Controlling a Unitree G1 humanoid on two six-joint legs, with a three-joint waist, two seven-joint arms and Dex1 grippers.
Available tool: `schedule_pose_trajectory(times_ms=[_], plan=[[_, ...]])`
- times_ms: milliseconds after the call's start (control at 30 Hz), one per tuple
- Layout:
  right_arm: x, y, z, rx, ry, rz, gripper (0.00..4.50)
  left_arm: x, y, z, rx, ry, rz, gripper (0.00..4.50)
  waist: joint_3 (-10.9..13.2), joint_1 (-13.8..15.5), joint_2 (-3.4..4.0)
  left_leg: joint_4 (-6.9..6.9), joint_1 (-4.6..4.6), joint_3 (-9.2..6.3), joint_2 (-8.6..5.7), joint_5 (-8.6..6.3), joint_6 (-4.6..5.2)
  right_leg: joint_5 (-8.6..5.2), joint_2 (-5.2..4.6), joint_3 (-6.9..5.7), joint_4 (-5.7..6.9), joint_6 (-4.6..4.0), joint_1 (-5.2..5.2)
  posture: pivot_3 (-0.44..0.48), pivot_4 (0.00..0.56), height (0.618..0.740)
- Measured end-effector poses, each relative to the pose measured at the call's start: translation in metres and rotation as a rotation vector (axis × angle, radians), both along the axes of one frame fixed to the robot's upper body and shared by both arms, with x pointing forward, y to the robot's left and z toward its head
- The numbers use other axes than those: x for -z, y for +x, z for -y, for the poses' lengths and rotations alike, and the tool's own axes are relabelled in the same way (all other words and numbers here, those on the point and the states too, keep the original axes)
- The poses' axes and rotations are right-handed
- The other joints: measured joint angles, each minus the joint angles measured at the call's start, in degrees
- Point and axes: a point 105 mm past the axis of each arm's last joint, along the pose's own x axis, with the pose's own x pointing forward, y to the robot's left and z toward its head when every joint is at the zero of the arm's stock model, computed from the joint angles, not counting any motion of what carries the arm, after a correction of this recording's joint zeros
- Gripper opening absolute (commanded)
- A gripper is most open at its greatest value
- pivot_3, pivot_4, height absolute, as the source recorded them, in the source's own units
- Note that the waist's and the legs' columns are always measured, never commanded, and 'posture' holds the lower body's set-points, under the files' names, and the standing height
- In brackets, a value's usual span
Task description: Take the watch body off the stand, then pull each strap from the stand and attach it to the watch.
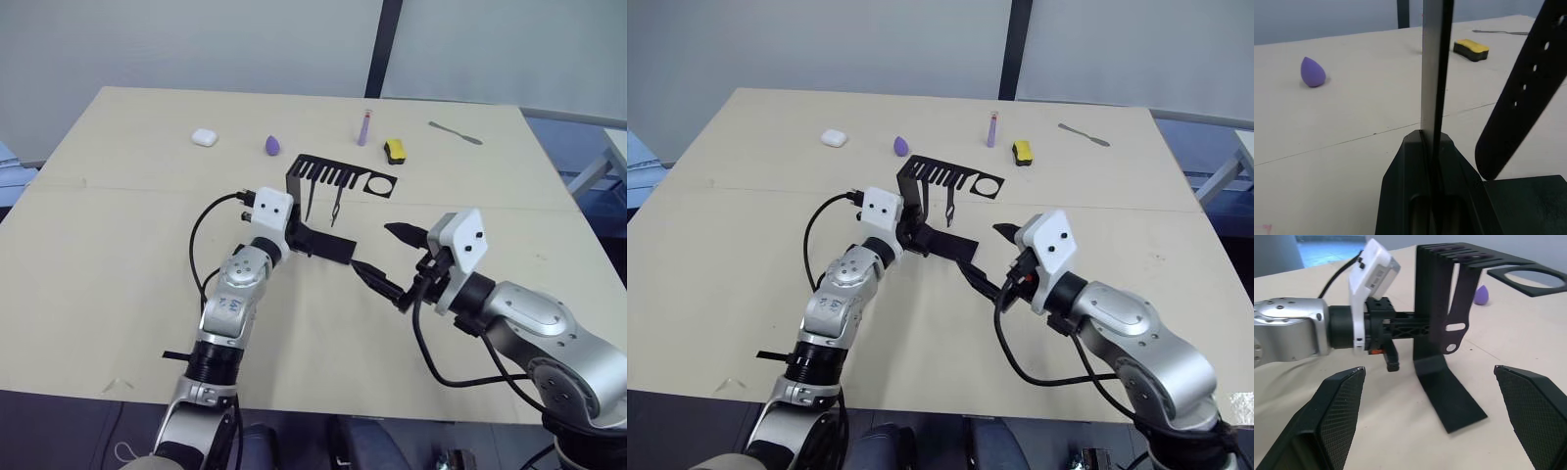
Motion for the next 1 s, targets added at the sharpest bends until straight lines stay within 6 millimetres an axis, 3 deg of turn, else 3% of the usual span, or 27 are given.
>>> schedule_pose_trajectory(times_ms=[267, 633, 733, 967, 1000], plan=[[-0.008, 0.018, -0.018, 0.158, 0.101, 0.007, 4.50, -0.001, 0.000, 0.002, -0.010, 0.003, 0.007, 0.02, 0.0, 0.1, 0.00, 0.02, -0.15, 0.06, 0.00, 0.03, -0.04, 0.00, -0.02, 0.02, 0.09, 0.00, -0.27, 0.000, 0.150, 0.740], [0.002, 0.053, -0.044, 0.298, 0.134, -0.041, 4.50, -0.003, 0.000, 0.003, -0.018, 0.011, 0.017, 0.02, 0.0, 0.0, 0.00, 0.07, -0.43, 0.15, -0.01, 0.14, -0.08, 0.02, -0.02, 0.06, 0.27, -0.06, -0.67, 0.000, 0.150, 0.740], [0.001, 0.062, -0.049, 0.313, 0.152, -0.040, 3.63, -0.003, 0.000, 0.002, -0.018, 0.011, 0.021, 0.00, 0.0, 0.0, 0.00, 0.09, -0.53, 0.15, -0.01, 0.15, -0.08, 0.02, -0.03, 0.05, 0.30, -0.07, -0.77, 0.000, 0.150, 0.740], [-0.012, 0.072, -0.056, 0.323, 0.182, 0.026, 0.03, -0.004, -0.001, 0.003, -0.016, 0.012, 0.029, 0.00, 0.0, -0.1, 0.01, 0.16, -0.81, 0.10, 0.00, 0.16, -0.06, 0.03, -0.05, 0.00, 0.31, -0.08, -0.96, 0.000, 0.150, 0.740], [-0.012, 0.072, -0.056, 0.321, 0.174, 0.033, 0.03, -0.005, 0.000, 0.003, -0.017, 0.012, 0.029, 0.00, 0.0, -0.1, 0.01, 0.16, -0.81, 0.10, 0.00, 0.15, -0.06, 0.03, -0.05, -0.01, 0.31, -0.08, -0.97, 0.000, 0.150, 0.740]])
